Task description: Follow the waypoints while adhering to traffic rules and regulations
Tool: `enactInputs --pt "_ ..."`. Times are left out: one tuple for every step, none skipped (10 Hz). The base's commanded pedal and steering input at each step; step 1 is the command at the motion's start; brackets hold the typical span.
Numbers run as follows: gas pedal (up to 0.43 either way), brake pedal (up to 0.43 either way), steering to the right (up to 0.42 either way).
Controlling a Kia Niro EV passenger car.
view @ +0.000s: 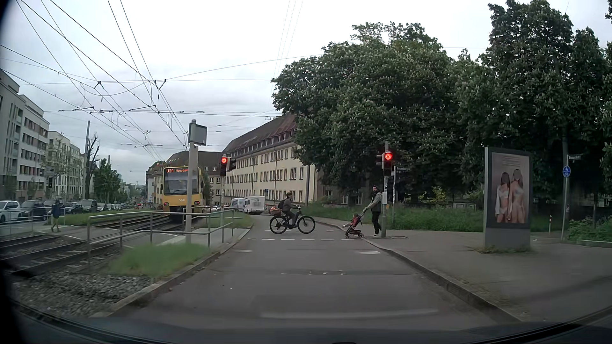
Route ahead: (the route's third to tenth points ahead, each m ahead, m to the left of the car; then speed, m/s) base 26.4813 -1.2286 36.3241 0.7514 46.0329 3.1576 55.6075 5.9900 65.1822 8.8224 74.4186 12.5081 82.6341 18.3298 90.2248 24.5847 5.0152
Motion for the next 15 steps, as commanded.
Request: enactInputs --pt "0.000 0.287 -0.019" --pt "0.000 0.287 -0.022" --pt "0.000 0.287 -0.024" --pt "0.000 0.287 -0.024" --pt "0.000 0.293 -0.024" --pt "0.000 0.305 -0.024" --pt "0.000 0.317 -0.024" --pt "0.000 0.317 -0.022" --pt "0.000 0.317 -0.020" --pt "0.000 0.317 -0.020" --pt "0.000 0.323 -0.021" --pt "0.000 0.317 -0.020" --pt "0.000 0.317 -0.020" --pt "0.000 0.317 -0.020" --pt "0.000 0.311 -0.020"
